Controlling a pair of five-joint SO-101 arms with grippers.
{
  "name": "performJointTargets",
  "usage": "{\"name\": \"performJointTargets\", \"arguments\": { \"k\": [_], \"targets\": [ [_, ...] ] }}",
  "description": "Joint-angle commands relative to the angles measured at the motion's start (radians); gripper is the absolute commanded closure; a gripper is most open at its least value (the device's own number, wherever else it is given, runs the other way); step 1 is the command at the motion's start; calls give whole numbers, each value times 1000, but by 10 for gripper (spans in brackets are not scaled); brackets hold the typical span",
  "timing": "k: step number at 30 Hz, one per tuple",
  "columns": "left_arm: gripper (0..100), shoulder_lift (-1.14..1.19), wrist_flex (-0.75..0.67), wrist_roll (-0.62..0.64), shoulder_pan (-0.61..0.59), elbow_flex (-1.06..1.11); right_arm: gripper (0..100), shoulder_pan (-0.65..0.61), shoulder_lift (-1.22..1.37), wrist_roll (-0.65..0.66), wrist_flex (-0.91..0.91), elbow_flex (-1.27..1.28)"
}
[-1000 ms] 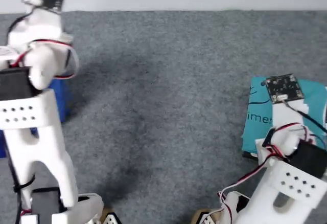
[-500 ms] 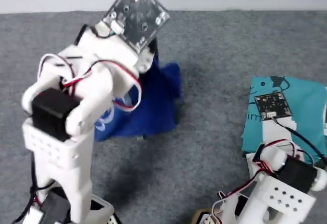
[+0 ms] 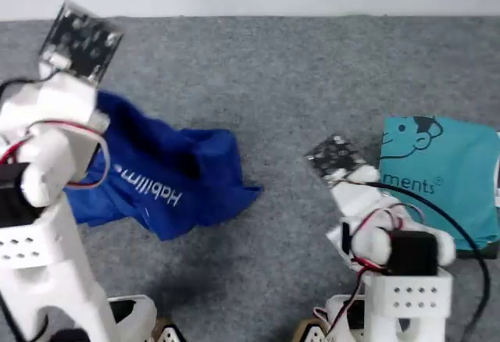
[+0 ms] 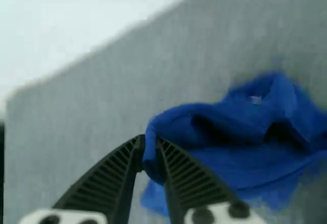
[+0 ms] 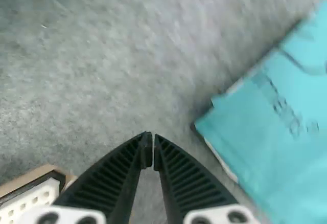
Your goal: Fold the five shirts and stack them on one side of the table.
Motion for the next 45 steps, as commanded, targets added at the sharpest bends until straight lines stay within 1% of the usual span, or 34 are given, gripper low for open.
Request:
{"name": "performJointTargets", "arguments": {
  "k": [1, 5, 9, 12, 14, 17, 21, 23, 29, 34, 41, 45],
  "targets": [
    [987, -107, -37, -64, -57, 229, 970, -64, 150, -9, -76, -6],
    [987, -210, -120, -130, -106, 503, 927, -96, 354, -9, -133, -37],
    [987, -301, -238, -173, -195, 746, 920, -131, 530, -11, -166, -144],
    [987, -354, -324, -173, -258, 878, 920, -177, 651, -11, -168, -232],
    [987, -385, -350, -176, -278, 934, 919, -211, 733, -11, -163, -295],
    [987, -417, -359, -178, -284, 983, 905, -254, 849, -9, -156, -388],
    [987, -446, -361, -176, -281, 1024, 796, -306, 992, -29, -154, -509],
    [987, -453, -361, -176, -282, 1040, 773, -325, 1058, -63, -154, -580],
    [987, -471, -368, -175, -284, 1084, 772, -395, 1242, -71, -154, -778],
    [987, -512, -367, -173, -284, 1090, 772, -429, 1374, -72, -154, -905],
    [987, -572, -361, -173, -284, 1092, 772, -455, 1508, -74, -154, -1011],
    [987, -577, -359, -173, -284, 1095, 772, -492, 1557, -74, -160, -1049]
  ]
}}
